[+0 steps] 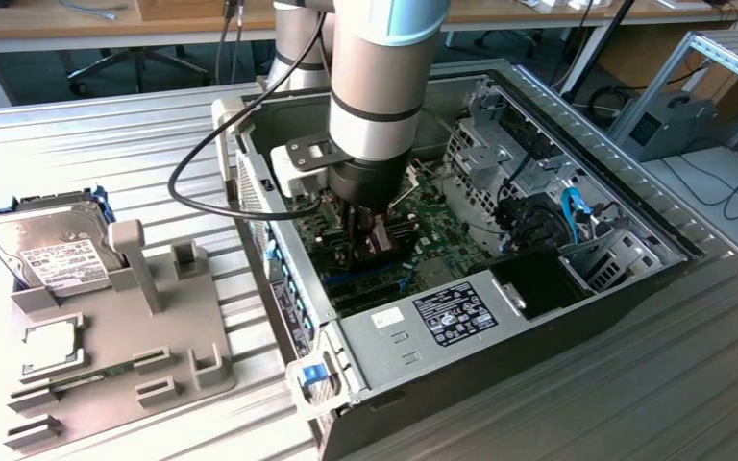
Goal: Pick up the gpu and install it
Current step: 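Insert the gpu into the slot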
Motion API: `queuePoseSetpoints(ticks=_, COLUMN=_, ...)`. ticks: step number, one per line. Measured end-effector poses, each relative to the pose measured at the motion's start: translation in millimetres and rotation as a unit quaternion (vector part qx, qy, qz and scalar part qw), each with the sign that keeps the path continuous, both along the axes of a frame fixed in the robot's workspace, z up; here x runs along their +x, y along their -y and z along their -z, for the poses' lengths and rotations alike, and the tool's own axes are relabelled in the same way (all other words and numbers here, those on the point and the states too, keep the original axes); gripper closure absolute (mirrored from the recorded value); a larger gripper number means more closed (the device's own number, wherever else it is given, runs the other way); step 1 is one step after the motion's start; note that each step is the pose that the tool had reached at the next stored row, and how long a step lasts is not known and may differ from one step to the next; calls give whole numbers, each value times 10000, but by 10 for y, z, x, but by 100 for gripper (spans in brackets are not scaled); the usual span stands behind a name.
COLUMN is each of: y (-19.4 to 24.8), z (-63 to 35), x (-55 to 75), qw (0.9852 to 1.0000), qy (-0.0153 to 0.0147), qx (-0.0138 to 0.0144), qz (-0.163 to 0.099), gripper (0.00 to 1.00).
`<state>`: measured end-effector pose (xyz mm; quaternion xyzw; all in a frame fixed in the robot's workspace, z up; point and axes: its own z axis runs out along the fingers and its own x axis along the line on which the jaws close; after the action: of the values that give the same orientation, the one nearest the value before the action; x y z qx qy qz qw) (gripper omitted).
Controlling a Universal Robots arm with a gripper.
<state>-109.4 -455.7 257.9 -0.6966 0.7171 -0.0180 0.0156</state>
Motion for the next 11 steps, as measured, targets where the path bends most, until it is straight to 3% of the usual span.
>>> queuePoseSetpoints(ticks=4, y=0, z=-56, x=-1, qw=10000, qy=19, qx=1, qz=0, gripper=73)
queuePoseSetpoints(ticks=11, y=0, z=-64, x=-1, qw=10000, qy=21, qx=1, qz=0, gripper=73)
